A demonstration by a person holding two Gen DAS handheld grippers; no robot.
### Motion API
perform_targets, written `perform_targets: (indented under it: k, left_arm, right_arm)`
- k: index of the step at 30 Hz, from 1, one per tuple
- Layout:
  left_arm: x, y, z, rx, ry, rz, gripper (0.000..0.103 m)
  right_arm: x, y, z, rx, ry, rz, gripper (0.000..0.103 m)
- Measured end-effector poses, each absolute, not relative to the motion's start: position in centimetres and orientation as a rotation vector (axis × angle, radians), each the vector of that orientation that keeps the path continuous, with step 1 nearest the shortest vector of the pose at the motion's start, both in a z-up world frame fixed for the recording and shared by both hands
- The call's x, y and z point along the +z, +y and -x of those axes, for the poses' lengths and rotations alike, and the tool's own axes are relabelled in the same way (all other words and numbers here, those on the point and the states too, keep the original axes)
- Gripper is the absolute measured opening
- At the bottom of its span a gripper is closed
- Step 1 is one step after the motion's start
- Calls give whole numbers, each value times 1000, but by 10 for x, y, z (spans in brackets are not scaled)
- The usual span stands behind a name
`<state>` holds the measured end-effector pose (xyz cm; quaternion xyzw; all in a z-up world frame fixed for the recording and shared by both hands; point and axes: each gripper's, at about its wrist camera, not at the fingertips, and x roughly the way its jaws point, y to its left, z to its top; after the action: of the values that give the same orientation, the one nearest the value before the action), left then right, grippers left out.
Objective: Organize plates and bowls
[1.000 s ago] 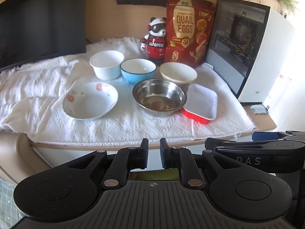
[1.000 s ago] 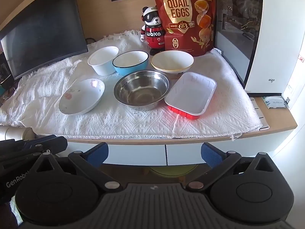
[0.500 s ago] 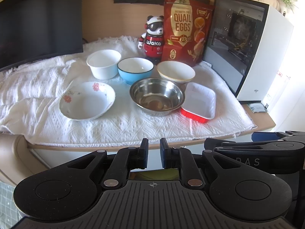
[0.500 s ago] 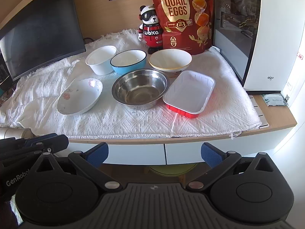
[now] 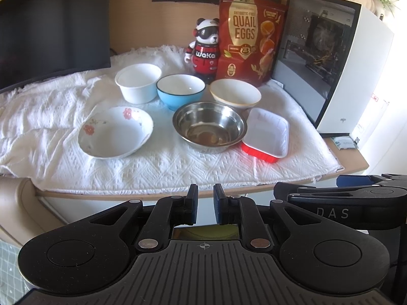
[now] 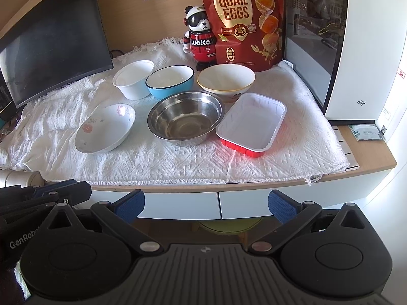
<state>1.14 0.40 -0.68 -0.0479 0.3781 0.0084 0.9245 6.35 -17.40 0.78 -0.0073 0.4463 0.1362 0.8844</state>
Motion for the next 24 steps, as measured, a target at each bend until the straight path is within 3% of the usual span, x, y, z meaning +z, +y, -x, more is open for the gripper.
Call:
perform_targets:
  k: [24]
  left_arm:
    - [-7, 2, -12, 15, 780, 104, 16]
  right_arm:
    - [8, -175, -63, 280, 934, 18, 103]
